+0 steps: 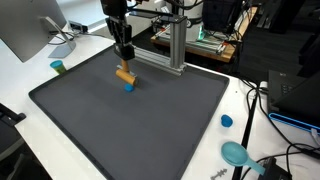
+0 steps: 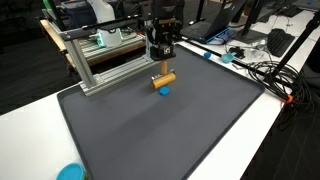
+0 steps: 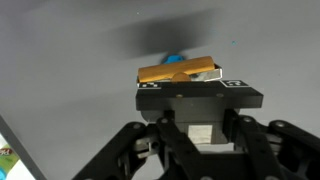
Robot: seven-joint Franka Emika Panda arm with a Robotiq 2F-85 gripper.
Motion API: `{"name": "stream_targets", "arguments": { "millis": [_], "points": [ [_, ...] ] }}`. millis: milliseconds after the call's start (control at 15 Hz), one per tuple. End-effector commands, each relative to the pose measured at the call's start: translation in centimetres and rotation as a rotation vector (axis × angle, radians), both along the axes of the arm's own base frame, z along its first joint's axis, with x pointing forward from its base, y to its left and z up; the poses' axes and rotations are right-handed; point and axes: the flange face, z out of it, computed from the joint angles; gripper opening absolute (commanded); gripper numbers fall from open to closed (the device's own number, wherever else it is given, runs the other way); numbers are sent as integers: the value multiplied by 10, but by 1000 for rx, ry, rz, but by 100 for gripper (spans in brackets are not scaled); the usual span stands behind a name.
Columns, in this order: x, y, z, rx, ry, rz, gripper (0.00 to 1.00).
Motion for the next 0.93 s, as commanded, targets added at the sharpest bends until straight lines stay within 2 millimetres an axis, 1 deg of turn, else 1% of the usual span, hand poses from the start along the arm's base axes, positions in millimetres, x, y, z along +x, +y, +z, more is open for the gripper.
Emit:
{"name": "stream_targets", "arguments": {
  "millis": [0, 267, 467, 600, 733, 867],
  "points": [
    [3, -6, -9, 24, 9, 2, 22],
    [5, -7, -23, 23, 41, -1, 22],
    [7, -6, -31, 37, 21, 5, 22],
    [8, -5, -31, 41, 22, 5, 22],
    [5, -5, -25, 35, 43, 2, 22],
    [-3, -5, -18, 18, 72, 3, 22]
  ]
}}
